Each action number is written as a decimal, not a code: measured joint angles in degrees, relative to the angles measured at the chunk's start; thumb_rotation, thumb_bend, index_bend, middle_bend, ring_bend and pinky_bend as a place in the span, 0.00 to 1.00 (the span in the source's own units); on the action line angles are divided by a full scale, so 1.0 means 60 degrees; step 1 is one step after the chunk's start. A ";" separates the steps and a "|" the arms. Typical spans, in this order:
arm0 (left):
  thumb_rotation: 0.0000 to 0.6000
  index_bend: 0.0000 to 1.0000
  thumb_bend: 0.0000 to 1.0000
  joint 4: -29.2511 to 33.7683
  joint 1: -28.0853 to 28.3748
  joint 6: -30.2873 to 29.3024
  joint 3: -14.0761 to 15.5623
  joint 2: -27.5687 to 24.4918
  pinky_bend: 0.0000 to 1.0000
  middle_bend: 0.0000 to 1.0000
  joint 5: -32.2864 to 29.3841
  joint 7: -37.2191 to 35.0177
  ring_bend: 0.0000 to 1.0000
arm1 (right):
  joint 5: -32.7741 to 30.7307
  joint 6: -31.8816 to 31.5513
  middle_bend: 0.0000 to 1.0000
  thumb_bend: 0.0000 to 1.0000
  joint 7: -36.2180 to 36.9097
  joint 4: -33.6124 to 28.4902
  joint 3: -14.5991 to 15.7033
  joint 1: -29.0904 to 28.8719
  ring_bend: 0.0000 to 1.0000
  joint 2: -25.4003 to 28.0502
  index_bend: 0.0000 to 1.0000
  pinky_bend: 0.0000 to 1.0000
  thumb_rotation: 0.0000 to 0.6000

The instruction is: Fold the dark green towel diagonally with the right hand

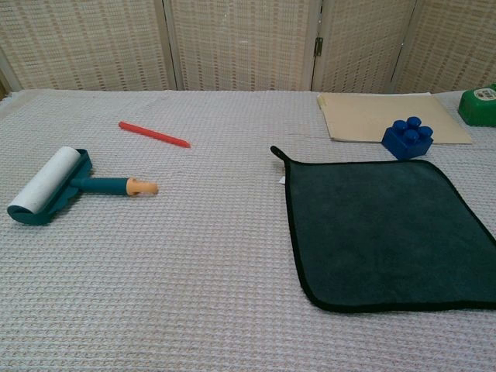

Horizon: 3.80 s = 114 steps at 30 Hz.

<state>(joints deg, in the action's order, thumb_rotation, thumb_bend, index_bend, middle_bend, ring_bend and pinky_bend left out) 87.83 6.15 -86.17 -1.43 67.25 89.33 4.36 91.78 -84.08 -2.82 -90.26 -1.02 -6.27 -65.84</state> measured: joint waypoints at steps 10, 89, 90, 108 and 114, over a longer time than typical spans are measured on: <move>1.00 0.05 0.64 0.0053 0.0086 0.0026 -0.0069 -0.0069 0.00 0.03 0.0009 -0.0225 0.00 | -0.0199 0.0554 0.00 0.45 0.0590 0.0387 -0.0035 -0.0261 0.00 -0.0004 0.10 0.00 1.00; 1.00 0.00 0.64 -0.0471 0.0153 0.0161 -0.0593 -0.0480 0.00 0.03 -0.0859 -0.1856 0.00 | -0.1804 0.9702 0.01 0.50 0.4407 0.9670 -0.1374 -0.9556 0.00 -0.6914 0.52 0.00 1.00; 1.00 0.00 0.64 -0.0473 0.0150 0.0150 -0.0594 -0.0477 0.00 0.03 -0.0855 -0.1852 0.00 | -0.1801 0.9708 0.02 0.50 0.4430 0.9683 -0.1364 -0.9558 0.00 -0.6922 0.53 0.00 1.00; 1.00 0.00 0.65 -0.0595 0.0129 -0.0020 -0.0609 -0.0420 0.00 0.03 -0.0737 -0.1955 0.00 | -0.1627 0.9237 0.05 0.55 0.4746 0.9517 -0.1194 -0.9477 0.02 -0.6753 0.57 0.00 1.00; 1.00 0.00 0.65 -0.0589 0.0121 -0.0072 -0.0610 -0.0411 0.00 0.03 -0.0707 -0.1899 0.00 | -0.1420 0.8413 0.05 0.55 0.4791 0.8442 -0.1046 -0.9091 0.03 -0.6035 0.57 0.00 1.00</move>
<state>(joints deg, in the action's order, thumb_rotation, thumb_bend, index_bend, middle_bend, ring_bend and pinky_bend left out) 84.30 6.87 -86.60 -5.09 64.79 85.09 -7.04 83.26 -33.61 25.93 -39.61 -7.30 -60.82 -102.05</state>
